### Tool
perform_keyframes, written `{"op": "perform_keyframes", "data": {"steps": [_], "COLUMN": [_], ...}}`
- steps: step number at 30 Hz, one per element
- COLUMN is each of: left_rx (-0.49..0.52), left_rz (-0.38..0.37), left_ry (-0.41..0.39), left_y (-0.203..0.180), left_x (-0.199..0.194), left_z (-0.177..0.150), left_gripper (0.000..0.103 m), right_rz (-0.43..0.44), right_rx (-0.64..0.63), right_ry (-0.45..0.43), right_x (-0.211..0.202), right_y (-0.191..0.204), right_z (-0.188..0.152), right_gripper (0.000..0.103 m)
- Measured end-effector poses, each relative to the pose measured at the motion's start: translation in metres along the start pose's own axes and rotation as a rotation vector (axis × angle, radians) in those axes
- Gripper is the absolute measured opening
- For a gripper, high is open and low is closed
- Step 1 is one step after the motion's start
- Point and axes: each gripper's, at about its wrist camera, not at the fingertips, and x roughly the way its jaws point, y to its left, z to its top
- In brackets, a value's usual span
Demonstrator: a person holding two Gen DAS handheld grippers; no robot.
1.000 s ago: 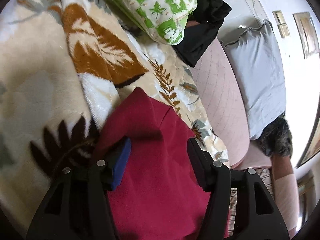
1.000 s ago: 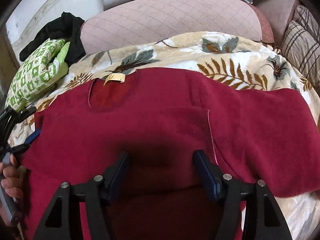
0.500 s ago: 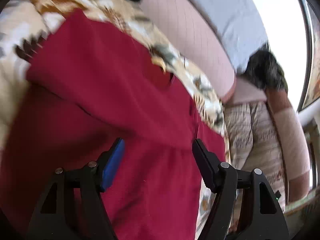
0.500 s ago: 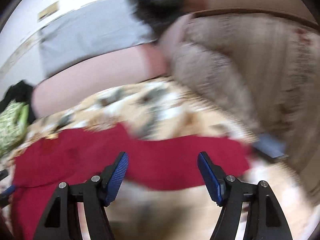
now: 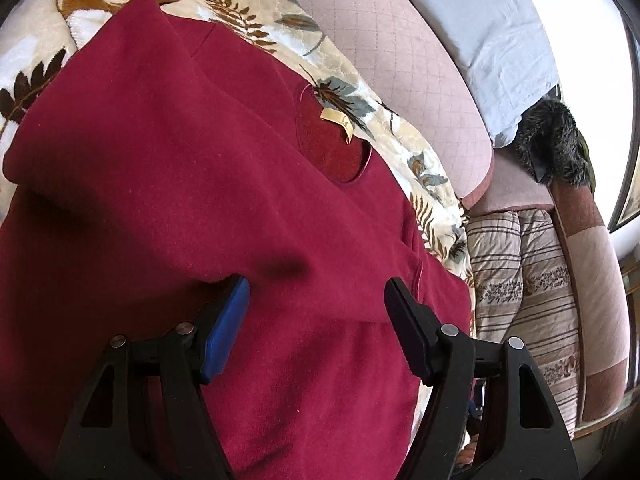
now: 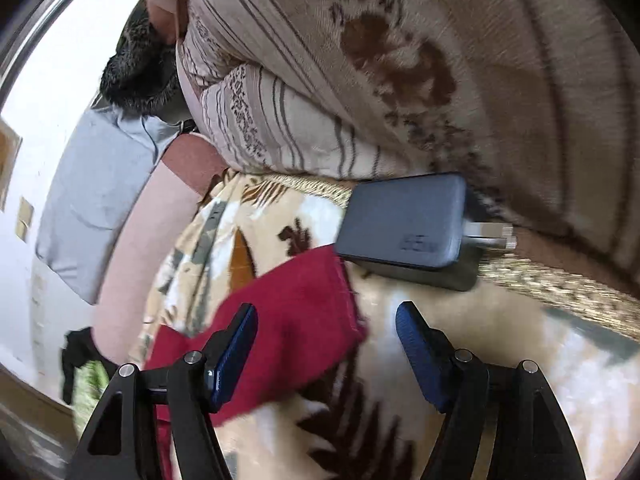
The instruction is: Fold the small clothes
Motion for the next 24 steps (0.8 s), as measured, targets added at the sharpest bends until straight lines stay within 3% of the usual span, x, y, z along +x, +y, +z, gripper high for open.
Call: {"op": "perform_keyframes", "data": {"steps": [3, 9, 11, 15, 18, 21, 23, 24], "left_rx": [-0.009, -0.030, -0.030, -0.036, -0.050, -0.050, -0.036, -0.032], "left_rz": [-0.001, -0.010, -0.010, -0.009, -0.009, -0.009, -0.019, -0.029], "left_ry": [0.005, 0.014, 0.013, -0.001, -0.021, -0.044, -0.055, -0.058], "left_y": [0.002, 0.005, 0.005, 0.006, 0.009, 0.009, 0.007, 0.007], "left_x": [0.000, -0.001, -0.001, -0.005, -0.010, -0.014, -0.015, -0.015], "left_z": [-0.001, 0.000, 0.000, 0.002, 0.007, 0.011, 0.014, 0.016], "left_gripper": [0.069, 0.069, 0.069, 0.069, 0.069, 0.069, 0.069, 0.069], "right_rz": [0.072, 0.034, 0.002, -0.024, -0.001, 0.073, 0.144, 0.193], "right_rx": [0.048, 0.072, 0.084, 0.116, 0.121, -0.048, -0.168, -0.240], "right_ry": [0.031, 0.058, 0.059, 0.038, -0.018, -0.049, -0.028, -0.003], "right_x": [0.004, 0.007, 0.011, 0.010, -0.001, -0.006, 0.001, 0.008], "right_y": [0.003, 0.006, 0.003, -0.009, 0.002, 0.074, 0.130, 0.165], "right_z": [-0.003, -0.007, -0.005, -0.002, -0.001, -0.003, -0.014, -0.027], "right_gripper": [0.069, 0.062, 0.055, 0.025, 0.017, 0.015, 0.014, 0.009]}}
